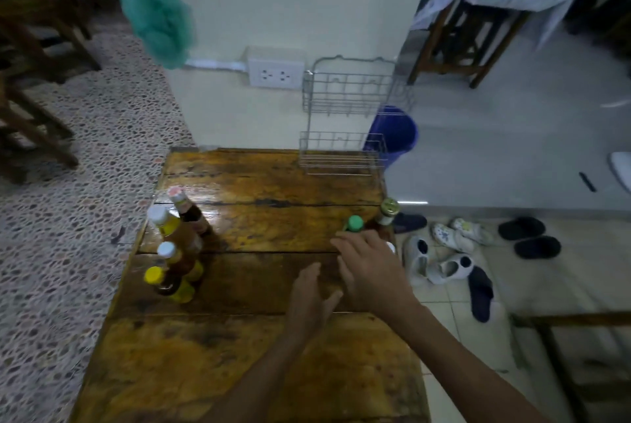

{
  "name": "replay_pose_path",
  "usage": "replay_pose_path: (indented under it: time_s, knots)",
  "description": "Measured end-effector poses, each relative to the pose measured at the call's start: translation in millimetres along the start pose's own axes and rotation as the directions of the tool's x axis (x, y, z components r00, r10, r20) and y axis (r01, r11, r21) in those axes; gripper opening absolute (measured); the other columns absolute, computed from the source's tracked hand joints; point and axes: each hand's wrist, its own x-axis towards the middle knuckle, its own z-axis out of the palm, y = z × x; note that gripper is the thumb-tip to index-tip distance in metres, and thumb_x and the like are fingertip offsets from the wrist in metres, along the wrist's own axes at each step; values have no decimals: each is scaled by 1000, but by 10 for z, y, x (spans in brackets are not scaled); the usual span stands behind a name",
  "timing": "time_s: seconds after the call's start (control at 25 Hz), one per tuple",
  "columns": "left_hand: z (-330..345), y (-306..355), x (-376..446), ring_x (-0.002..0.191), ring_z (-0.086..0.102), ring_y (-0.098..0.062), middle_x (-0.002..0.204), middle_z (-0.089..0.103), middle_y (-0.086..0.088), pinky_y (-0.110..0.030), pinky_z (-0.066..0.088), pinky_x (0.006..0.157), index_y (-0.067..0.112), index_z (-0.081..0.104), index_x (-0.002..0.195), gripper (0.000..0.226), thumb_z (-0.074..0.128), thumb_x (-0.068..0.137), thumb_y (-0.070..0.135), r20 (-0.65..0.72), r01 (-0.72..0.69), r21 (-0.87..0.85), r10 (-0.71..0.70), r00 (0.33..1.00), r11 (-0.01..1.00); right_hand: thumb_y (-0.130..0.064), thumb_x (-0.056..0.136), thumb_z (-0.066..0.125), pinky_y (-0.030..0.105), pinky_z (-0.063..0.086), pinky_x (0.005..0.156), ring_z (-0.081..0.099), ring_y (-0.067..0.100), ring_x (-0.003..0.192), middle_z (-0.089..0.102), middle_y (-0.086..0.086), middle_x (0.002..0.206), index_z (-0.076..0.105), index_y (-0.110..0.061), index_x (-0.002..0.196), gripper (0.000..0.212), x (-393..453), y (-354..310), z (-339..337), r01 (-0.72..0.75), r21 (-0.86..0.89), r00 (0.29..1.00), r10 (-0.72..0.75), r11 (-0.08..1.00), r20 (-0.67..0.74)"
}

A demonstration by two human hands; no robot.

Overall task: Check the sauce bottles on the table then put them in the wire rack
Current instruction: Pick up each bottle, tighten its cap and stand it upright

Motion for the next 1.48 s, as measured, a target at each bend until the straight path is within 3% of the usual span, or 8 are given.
replay_pose_path:
  time_s: [0.24, 0.6, 0.8, 0.92, 1.12, 1.24, 1.36, 1.48]
  knots:
    - [454, 823, 379, 114, 62, -1, 125, 65, 18, -31, 56, 97, 39, 54, 128, 45, 71, 87, 45, 17, -178, -126, 182, 983, 976, -31, 96, 59, 31, 51, 76, 56, 26, 108, 57, 5, 126, 53, -21, 129, 35, -337, 702, 24, -103, -90, 984, 115, 991, 133]
    - [149, 713, 50, 80, 65, -6, 96, 67, 10, -32, 56, 71, 34, 64, 107, 33, 81, 78, 29, 324, -106, -311, 210, 922, 945, -32, 100, 54, 24, 46, 50, 56, 14, 76, 58, 1, 93, 58, -19, 104, 14, -351, 1052, -89, 359, 1, 931, -359, 933, 74]
    - [-227, 724, -175, 69, 60, 0, 83, 65, 18, -26, 49, 65, 37, 64, 106, 36, 80, 78, 21, 350, -12, -339, 138, 926, 941, -39, 107, 35, 27, 43, 47, 50, 14, 58, 58, -3, 70, 57, -22, 85, 36, -3, 844, -146, 441, 17, 897, -441, 897, 31]
    - [-433, 692, -179, 75, 65, -7, 85, 68, 15, -34, 51, 63, 41, 59, 96, 35, 81, 69, 39, 174, -22, -154, 49, 984, 988, -39, 107, 19, 36, 53, 50, 57, 20, 56, 62, 0, 72, 57, -19, 94, 45, 176, 649, -1, 287, -30, 945, -278, 957, 173]
    - [-580, 485, -285, 86, 69, -19, 96, 72, 7, -29, 40, 63, 34, 47, 96, 30, 69, 85, 50, -20, -106, 365, 122, 992, 925, -23, 106, 37, 42, 58, 61, 64, 29, 69, 66, 11, 88, 53, -9, 112, 22, 219, 308, 223, 105, -82, 873, -52, 991, 486]
    - [-700, 239, -279, 85, 69, -12, 96, 72, 12, -36, 56, 68, 35, 59, 103, 35, 81, 76, 40, 154, -15, -35, 20, 988, 999, -55, 105, 6, 34, 47, 50, 59, 23, 65, 61, 2, 78, 60, -16, 105, 67, 190, 89, 133, 107, 34, 969, -112, 994, 222]
    - [-877, 121, -324, 88, 69, -11, 95, 71, 14, -34, 56, 73, 39, 68, 106, 39, 84, 74, 23, 321, 30, -326, 81, 944, 945, -53, 105, 31, 27, 43, 41, 53, 12, 65, 58, -5, 82, 56, -22, 93, 42, 187, 52, 57, 423, 13, 905, -423, 906, 41]
    - [-981, 68, -357, 78, 65, -7, 83, 67, 18, -33, 50, 69, 48, 67, 90, 32, 83, 75, 24, 377, 31, -294, 86, 922, 955, -43, 106, 31, 33, 44, 41, 48, 14, 58, 54, -4, 72, 53, -21, 84, 38, 276, 0, 158, 439, 4, 893, -437, 898, 110]
